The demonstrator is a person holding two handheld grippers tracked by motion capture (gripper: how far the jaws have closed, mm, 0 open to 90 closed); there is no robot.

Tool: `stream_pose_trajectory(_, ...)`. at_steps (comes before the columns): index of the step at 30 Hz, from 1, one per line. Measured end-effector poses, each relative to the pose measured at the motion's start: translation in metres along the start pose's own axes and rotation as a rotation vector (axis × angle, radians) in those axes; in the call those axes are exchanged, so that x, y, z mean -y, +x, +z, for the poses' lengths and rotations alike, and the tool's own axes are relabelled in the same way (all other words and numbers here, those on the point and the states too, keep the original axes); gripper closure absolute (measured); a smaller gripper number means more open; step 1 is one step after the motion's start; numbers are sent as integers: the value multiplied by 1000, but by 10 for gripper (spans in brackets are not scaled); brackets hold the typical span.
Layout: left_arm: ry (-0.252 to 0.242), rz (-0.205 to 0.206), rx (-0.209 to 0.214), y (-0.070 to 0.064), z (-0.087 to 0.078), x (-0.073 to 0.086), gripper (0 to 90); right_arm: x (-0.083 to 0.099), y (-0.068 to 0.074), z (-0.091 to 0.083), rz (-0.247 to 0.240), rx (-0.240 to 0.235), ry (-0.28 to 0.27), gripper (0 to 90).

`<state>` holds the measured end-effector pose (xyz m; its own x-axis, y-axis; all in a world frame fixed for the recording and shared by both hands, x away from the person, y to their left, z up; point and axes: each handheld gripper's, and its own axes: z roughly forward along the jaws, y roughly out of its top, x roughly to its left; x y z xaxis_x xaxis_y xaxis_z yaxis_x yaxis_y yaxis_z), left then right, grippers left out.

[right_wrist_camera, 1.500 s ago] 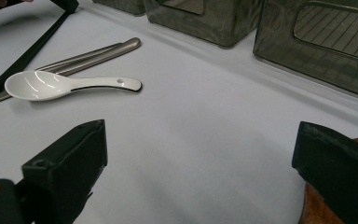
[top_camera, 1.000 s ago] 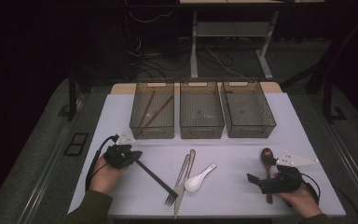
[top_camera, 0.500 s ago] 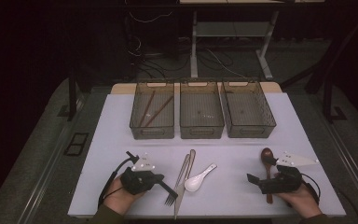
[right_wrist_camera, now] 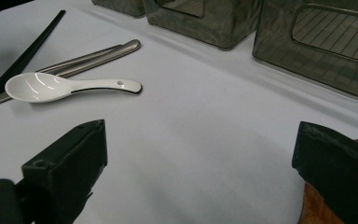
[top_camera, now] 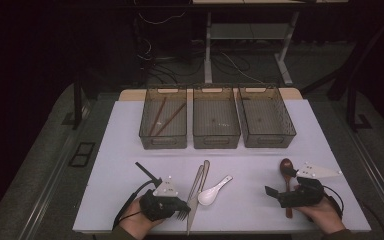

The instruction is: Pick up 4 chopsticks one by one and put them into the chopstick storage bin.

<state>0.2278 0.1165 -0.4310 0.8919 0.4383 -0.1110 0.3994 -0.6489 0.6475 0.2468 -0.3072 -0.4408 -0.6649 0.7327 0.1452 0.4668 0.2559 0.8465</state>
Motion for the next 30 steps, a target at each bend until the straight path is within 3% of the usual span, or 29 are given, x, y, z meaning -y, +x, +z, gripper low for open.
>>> stream_pose_trajectory(12, 24, 26, 2, 0, 7, -2, 892, 0, 0, 0, 0, -2, 2, 28)
stream_pose_trajectory(21, 1, 22, 0, 0, 11, -7, 892, 0, 0, 0, 0, -1, 0, 28)
stream_pose_trajectory(30, 13, 41, -9, 0, 13, -7, 892, 0, 0, -1, 3, 0, -1, 28)
